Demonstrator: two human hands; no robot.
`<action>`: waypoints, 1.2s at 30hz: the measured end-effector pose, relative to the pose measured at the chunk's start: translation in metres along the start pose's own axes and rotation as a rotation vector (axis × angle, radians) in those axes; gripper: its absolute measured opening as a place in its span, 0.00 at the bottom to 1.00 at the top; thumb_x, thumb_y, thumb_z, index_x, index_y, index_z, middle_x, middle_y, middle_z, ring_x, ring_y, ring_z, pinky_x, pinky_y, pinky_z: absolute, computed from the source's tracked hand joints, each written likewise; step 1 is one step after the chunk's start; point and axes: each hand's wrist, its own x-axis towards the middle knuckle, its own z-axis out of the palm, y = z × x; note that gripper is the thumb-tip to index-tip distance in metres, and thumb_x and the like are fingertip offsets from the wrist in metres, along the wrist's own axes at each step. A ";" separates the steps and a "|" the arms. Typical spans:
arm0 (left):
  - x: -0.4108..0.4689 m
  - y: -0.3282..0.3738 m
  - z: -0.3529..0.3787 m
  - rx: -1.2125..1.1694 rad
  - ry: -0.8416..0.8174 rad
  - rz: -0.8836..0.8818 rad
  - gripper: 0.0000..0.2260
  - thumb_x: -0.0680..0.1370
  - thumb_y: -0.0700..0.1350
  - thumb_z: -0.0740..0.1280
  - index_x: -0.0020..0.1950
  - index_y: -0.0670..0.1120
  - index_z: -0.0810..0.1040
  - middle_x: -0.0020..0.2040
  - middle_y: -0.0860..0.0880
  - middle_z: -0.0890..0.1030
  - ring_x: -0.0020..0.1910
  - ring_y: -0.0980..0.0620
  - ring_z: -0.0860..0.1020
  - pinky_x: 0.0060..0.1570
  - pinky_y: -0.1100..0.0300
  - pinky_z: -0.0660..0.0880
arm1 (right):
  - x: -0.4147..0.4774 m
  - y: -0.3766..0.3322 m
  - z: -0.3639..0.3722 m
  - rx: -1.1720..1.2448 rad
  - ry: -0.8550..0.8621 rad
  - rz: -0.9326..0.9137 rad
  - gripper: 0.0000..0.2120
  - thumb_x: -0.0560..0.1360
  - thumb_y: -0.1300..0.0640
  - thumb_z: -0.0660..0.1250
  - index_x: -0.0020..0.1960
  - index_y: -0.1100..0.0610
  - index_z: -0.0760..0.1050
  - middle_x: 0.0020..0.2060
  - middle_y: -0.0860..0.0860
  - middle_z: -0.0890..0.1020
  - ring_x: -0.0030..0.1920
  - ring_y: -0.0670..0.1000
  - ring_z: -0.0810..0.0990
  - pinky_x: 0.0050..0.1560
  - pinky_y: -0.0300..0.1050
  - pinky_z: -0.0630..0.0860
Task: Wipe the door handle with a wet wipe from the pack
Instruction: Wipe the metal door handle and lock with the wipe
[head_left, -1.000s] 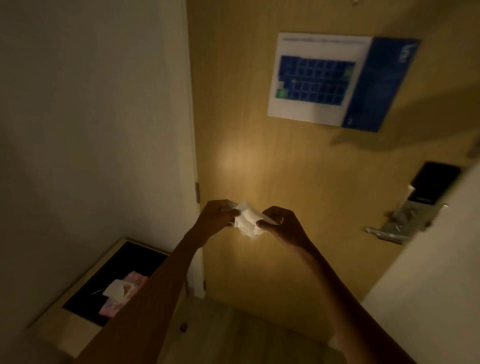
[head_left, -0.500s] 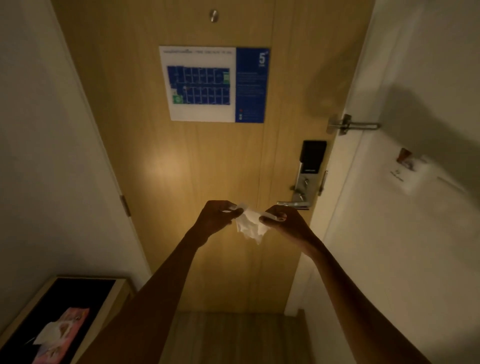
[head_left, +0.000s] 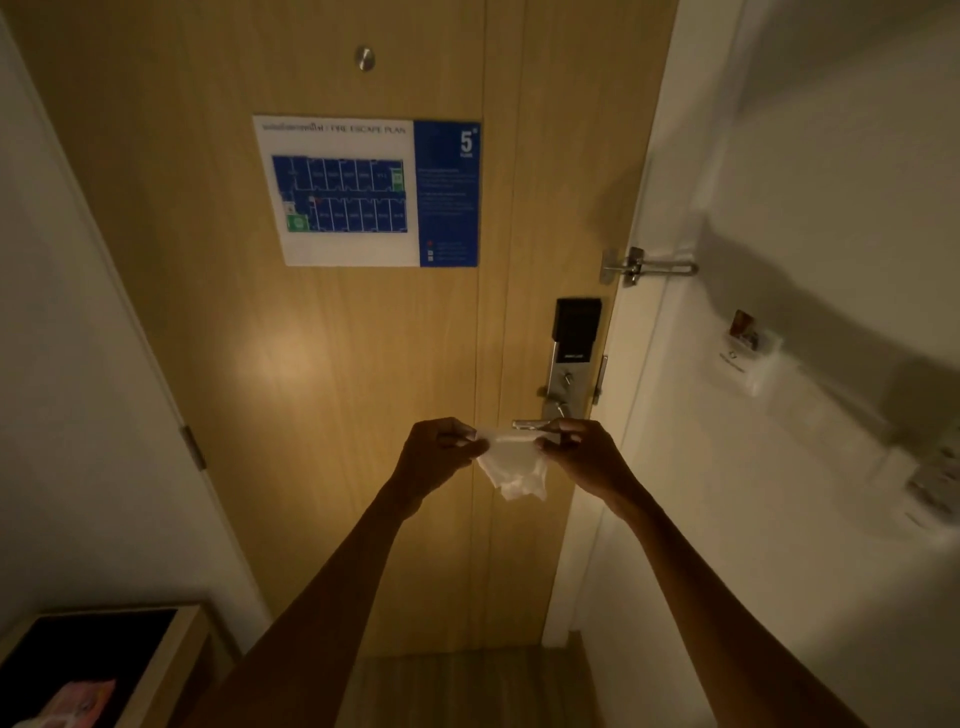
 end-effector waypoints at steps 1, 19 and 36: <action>0.001 -0.001 0.002 0.008 -0.001 0.006 0.08 0.71 0.39 0.75 0.48 0.38 0.80 0.43 0.42 0.83 0.43 0.47 0.83 0.44 0.59 0.82 | -0.001 0.002 0.001 -0.014 0.009 -0.011 0.11 0.76 0.58 0.69 0.57 0.58 0.80 0.49 0.49 0.83 0.47 0.42 0.81 0.48 0.34 0.77; 0.025 -0.032 0.011 -0.070 -0.201 -0.063 0.20 0.69 0.33 0.74 0.59 0.40 0.76 0.51 0.39 0.81 0.48 0.45 0.83 0.37 0.62 0.81 | 0.001 0.030 0.020 0.020 0.088 0.140 0.03 0.77 0.57 0.67 0.49 0.54 0.80 0.43 0.48 0.83 0.44 0.42 0.81 0.43 0.30 0.75; 0.060 -0.056 0.063 -0.205 -0.234 -0.169 0.22 0.69 0.36 0.76 0.61 0.44 0.77 0.51 0.42 0.83 0.48 0.48 0.84 0.44 0.56 0.82 | 0.025 0.089 -0.011 0.264 -0.186 0.298 0.11 0.75 0.49 0.70 0.51 0.55 0.81 0.45 0.51 0.84 0.48 0.50 0.83 0.51 0.44 0.80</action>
